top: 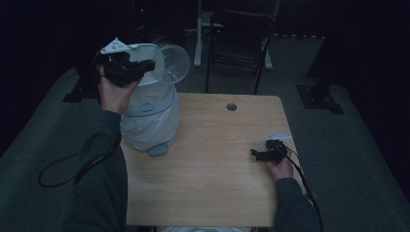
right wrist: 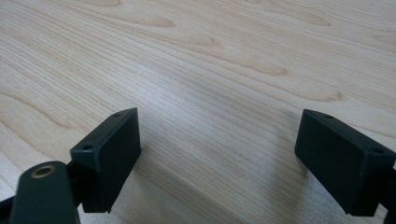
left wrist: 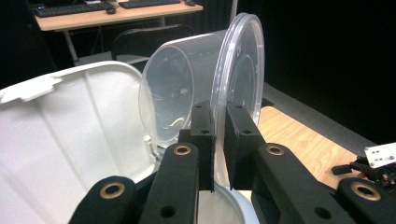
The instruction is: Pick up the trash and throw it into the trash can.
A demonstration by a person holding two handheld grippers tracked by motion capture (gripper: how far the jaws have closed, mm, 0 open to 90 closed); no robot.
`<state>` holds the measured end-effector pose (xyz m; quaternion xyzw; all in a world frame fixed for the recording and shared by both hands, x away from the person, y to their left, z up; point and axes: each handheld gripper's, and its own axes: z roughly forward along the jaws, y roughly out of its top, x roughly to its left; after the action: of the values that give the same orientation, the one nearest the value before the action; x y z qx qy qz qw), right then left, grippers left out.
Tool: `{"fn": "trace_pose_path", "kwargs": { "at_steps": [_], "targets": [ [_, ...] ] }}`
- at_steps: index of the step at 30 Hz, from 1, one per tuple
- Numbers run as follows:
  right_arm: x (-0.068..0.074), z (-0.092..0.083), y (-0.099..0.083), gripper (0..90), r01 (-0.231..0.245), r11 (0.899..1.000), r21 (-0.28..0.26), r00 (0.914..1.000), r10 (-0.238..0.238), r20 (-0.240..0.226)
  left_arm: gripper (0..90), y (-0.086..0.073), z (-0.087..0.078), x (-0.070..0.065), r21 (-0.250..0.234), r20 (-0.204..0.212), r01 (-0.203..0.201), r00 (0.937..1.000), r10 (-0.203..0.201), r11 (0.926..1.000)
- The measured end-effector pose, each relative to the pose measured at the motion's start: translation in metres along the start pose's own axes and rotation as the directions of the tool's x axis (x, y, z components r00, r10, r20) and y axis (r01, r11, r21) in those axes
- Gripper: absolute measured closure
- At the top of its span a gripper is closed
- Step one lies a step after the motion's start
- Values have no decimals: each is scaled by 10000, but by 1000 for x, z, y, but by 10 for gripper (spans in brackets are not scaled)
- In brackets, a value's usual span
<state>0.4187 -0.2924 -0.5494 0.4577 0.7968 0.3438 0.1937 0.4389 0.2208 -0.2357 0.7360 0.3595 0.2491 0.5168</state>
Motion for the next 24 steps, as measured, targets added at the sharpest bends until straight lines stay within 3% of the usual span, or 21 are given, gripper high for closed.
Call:
{"fn": "trace_pose_path", "kwargs": {
  "at_steps": [24],
  "targets": [
    [0, 0, 0, 135, -2, 10000, -1, 10000, 2, 1, 838, -19, -33, 28, -147, -571, 349, 9977, -357, 9993]
  ]
}}
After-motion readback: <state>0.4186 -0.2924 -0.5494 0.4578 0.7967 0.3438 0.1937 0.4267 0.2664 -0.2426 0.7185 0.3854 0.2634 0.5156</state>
